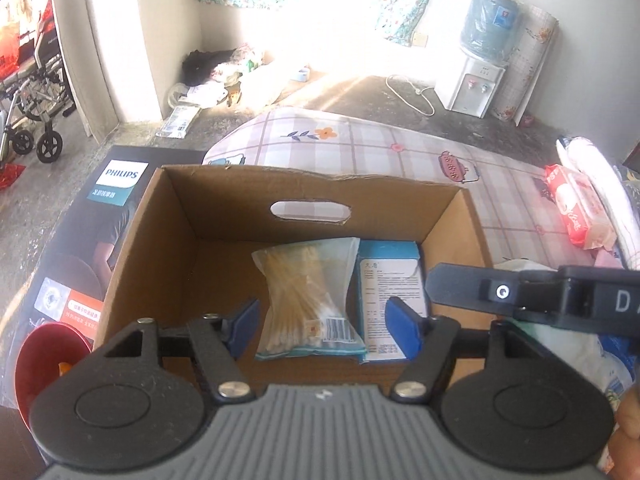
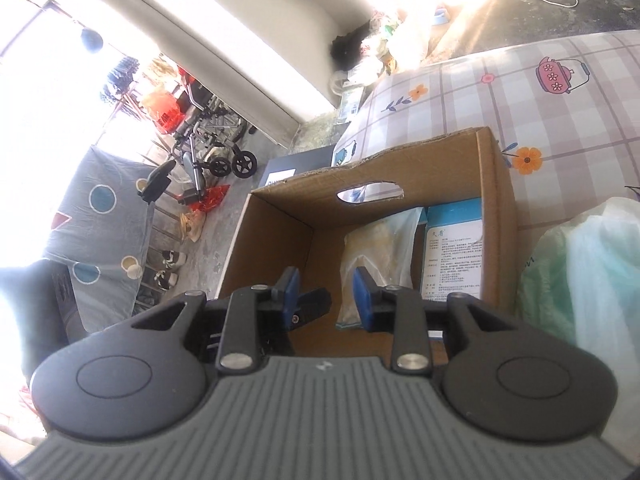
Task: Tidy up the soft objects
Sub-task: 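Move the right gripper back to the pink knitted pad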
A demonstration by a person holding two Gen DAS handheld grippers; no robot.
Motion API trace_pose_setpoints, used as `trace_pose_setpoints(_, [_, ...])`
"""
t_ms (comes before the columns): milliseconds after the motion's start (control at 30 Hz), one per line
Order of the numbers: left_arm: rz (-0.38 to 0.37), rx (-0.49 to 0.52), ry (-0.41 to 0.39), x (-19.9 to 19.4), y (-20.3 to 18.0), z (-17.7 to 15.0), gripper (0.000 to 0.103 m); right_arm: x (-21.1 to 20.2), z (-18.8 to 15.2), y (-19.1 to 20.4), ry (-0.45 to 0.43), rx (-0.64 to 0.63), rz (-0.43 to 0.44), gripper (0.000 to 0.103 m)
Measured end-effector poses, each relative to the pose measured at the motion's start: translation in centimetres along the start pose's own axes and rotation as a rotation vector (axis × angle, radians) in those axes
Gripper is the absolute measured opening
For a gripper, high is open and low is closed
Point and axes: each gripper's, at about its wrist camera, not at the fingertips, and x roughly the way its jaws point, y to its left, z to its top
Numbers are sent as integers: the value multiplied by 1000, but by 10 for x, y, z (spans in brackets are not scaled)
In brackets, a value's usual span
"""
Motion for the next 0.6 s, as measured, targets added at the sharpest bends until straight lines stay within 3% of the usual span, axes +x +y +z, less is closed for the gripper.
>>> trace_pose_setpoints(300, [-92, 153, -125, -52, -97, 1, 80, -116, -11, -61, -148, 52, -34, 32])
trace_pose_setpoints(600, [-245, 337, -90, -28, -231, -3, 84, -240, -22, -167, -293, 179, -159, 39])
